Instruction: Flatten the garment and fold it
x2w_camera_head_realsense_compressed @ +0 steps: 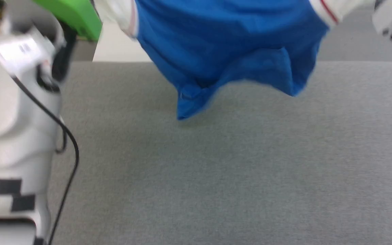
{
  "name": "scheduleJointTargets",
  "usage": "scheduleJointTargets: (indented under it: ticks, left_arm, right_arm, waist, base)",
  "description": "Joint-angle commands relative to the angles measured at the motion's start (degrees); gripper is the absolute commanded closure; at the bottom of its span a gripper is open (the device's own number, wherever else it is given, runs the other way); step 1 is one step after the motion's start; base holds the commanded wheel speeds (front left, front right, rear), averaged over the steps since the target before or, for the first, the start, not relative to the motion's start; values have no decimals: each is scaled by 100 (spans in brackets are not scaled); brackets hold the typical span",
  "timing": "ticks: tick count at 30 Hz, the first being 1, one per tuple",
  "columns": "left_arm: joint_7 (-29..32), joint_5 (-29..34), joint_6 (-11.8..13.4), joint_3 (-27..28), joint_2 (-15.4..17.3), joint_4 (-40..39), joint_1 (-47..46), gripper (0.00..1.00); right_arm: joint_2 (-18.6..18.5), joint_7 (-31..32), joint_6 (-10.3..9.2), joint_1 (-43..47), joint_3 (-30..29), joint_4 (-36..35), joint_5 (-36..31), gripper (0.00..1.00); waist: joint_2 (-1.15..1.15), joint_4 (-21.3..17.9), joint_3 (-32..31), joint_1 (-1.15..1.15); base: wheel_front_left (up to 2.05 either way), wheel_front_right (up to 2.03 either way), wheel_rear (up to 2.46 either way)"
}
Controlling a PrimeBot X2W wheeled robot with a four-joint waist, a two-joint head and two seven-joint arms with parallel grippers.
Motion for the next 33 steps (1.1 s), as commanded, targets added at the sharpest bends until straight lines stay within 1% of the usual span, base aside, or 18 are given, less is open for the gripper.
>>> scheduleJointTargets:
  ticks: [1, 5, 10, 14, 19, 20, 26, 27, 30, 33]
  left_arm:
    - [-72, 58, 23, 24, 55, 132, -280, 100]
    - [-48, 130, 85, 48, 76, 703, -857, 100]
    - [20, 110, 107, 20, -16, 1265, -1370, 100]
    - [113, 70, 81, -30, -95, 1546, -1650, 100]
    - [161, 97, 58, -112, -114, 1743, -1893, 100]
    - [179, 103, 85, -121, -112, 1822, -2033, 100]
    - [161, 144, 156, -157, -130, 1883, -2326, 100]
    - [127, 187, 181, -186, -143, 1870, -2479, 100]
    - [-6, 268, 238, -218, -184, 1830, -2777, 100]
    - [-232, 367, 335, -258, -302, 1821, -3167, 100]
  right_arm:
    - [0, -76, -8, -238, 50, 135, -71, 100]
    - [51, -190, -8, -782, 78, 665, -241, 100]
    - [95, -324, -8, -1289, 68, 1282, -482, 100]
    - [128, -282, -8, -1588, 47, 1658, -557, 100]
    - [119, -294, -8, -1875, 105, 1944, -643, 100]
    - [108, -327, -8, -2036, 123, 2071, -677, 100]
    - [125, -347, -8, -2354, 48, 2271, -722, 100]
    - [127, -384, -8, -2497, 28, 2288, -756, 100]
    - [91, -483, -8, -2762, 3, 2275, -827, 100]
    - [5, -700, -8, -3099, -40, 2228, -987, 100]
  waist:
    - [0, -257, -284, 0]
    - [0, -346, -365, 0]
    - [0, -404, -403, 0]
    - [0, -448, -323, 0]
    - [0, -517, -135, 0]
    - [0, -573, 44, 0]
    - [0, -692, 539, 0]
    - [0, -730, 770, 0]
    - [0, -765, 1141, 0]
    - [0, -746, 1583, 0]
  base:
    - [0, 0, 0]
    - [0, 0, 0]
    - [0, 0, 0]
    - [0, 0, 0]
    - [0, 0, 0]
    - [0, 0, 0]
    - [0, 0, 0]
    - [0, 0, 0]
    - [0, 0, 0]
    - [0, 0, 0]
